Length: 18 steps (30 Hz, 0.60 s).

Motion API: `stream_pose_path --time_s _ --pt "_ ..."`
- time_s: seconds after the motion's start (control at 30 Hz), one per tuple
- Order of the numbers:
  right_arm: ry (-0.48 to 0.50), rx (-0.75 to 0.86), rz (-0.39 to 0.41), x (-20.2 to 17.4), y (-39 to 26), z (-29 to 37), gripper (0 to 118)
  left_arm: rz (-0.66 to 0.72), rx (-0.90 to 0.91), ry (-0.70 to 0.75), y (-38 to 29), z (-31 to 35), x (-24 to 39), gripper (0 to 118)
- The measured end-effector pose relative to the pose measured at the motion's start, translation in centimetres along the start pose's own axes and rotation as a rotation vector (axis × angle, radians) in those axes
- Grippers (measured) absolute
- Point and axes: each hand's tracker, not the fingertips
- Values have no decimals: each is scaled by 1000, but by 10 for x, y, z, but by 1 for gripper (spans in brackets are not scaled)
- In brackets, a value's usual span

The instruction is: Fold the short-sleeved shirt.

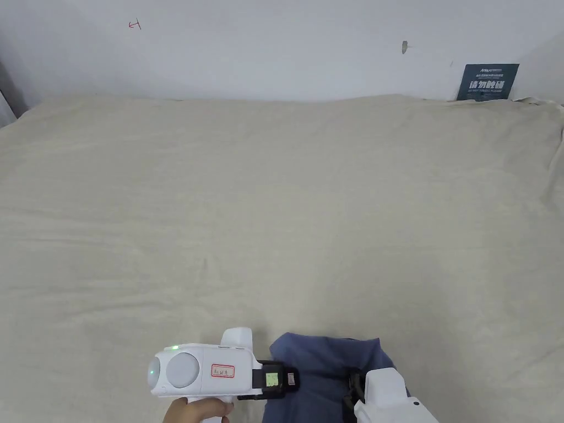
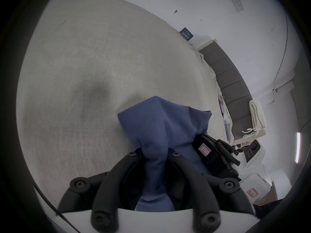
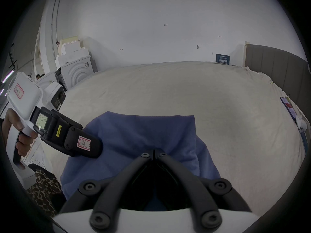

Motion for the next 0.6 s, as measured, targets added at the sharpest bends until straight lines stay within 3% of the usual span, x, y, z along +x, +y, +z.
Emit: stream_pose_path --time_s 0.1,0.3,0.6 --pt "6 3 -15 4 10 10 0 -63 15 14 2 8 11 18" --pt "-24 142 41 8 52 47 0 -102 43 14 30 35 12 16" --pt "-77 339 58 8 138 92 0 -161 69 124 79 101 -32 16"
